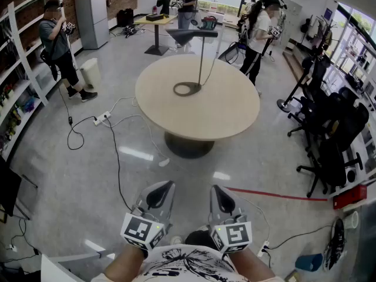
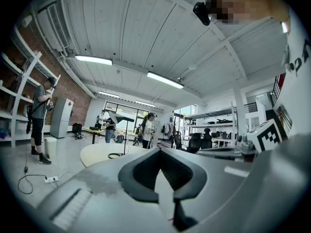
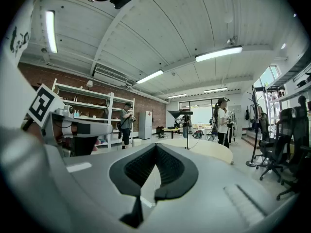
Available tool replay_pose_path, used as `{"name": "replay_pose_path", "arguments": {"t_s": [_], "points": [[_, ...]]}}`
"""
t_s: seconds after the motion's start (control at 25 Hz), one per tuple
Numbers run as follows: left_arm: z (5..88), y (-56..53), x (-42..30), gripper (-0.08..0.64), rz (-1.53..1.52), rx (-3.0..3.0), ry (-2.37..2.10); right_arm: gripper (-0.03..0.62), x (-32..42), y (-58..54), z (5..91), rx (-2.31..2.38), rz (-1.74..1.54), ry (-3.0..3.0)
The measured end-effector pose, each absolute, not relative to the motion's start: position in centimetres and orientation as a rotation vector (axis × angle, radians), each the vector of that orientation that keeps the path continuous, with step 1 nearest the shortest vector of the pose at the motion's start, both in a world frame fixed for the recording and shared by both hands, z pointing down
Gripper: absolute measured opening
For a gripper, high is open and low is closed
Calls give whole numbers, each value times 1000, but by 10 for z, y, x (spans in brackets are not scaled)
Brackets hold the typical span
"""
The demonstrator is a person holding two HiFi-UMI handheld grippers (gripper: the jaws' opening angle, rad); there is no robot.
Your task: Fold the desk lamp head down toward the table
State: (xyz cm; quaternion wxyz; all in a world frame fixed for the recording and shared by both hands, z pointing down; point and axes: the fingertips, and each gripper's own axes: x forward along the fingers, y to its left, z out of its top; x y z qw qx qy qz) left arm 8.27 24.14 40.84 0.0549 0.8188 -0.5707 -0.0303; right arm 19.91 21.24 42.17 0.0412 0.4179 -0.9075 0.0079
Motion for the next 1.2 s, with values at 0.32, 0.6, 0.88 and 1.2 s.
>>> {"name": "replay_pose_path", "arguments": {"t_s": [0.32,0.6,0.88,1.2], "points": [[405,248,81,6,-104,2476,-1753,8,201,218,420,1279,18,-2777],[403,248,71,6,-112,2473,-1775,9,196,214,422,1299,66,-2787],[420,237,48,6,-104,2409,-1818,8,181,195,431,1234,76,-2793],[418,170,-4,6,-144,2296,-1943,9,147,108,431,1148,59,-2821]]}}
